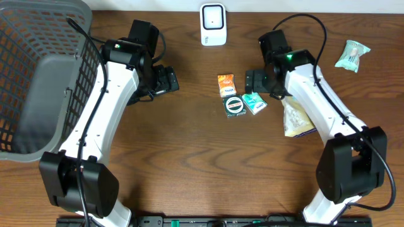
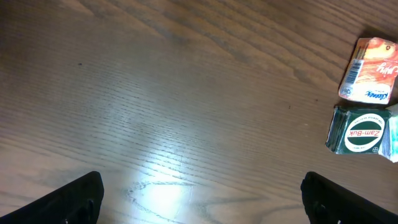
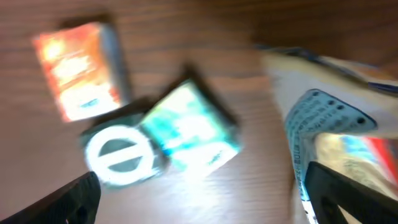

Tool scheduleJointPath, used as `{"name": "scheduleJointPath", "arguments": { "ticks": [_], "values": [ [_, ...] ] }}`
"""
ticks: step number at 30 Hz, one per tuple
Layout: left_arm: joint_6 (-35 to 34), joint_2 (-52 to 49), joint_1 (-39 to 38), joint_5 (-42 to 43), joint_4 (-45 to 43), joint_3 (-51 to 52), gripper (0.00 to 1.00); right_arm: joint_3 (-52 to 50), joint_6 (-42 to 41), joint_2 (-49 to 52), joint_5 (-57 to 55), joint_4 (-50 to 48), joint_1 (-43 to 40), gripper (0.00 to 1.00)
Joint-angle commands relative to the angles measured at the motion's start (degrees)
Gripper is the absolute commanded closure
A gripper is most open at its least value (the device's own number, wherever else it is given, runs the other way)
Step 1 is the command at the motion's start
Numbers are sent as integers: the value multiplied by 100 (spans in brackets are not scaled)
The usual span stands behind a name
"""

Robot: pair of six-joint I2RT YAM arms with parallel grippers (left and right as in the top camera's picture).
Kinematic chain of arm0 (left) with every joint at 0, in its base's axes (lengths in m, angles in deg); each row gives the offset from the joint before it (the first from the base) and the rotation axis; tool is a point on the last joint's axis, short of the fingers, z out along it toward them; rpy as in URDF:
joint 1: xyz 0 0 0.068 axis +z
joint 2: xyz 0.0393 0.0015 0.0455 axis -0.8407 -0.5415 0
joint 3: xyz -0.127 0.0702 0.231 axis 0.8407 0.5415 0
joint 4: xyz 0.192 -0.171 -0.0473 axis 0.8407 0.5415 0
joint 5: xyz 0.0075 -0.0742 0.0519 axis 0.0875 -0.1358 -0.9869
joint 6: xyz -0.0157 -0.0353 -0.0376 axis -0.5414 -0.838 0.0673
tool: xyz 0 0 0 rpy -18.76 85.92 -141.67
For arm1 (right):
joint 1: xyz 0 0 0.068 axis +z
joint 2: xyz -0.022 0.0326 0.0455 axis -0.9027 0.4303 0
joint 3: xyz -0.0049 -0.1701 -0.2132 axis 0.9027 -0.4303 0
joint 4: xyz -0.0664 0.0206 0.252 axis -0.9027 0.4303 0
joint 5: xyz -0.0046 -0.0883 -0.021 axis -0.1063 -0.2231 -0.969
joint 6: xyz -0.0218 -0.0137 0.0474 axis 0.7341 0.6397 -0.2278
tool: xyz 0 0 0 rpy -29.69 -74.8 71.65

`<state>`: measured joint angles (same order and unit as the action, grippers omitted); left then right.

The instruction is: Scan the item barcode

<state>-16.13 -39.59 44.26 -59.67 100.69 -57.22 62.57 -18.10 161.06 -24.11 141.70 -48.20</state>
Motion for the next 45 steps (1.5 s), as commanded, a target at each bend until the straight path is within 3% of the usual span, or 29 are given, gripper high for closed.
{"name": "scheduleJointPath", "arguments": {
  "ticks": [1,7,13,31,38,45],
  "values": [
    [-72,-22,11,-13,15,28,0,76,299,-109,1589,59,66,1],
    [-72,-22,11,-15,15,28,0,96,481,-116,2675,63,55,1],
    [-72,-22,11,-13,15,28,0,568,835,-120,2688,319,-192,1],
    [-72,-22,11,-13,15,28,0,656,951,-116,-61,970,-1519,1],
    [-72,-22,11,-13,15,28,0,-299,876,-114,-1523,293,-1346,4],
    [-72,-22,11,-13,15,28,0,-1102,-175,-114,-3176,-389,-1285,1]
  ]
}}
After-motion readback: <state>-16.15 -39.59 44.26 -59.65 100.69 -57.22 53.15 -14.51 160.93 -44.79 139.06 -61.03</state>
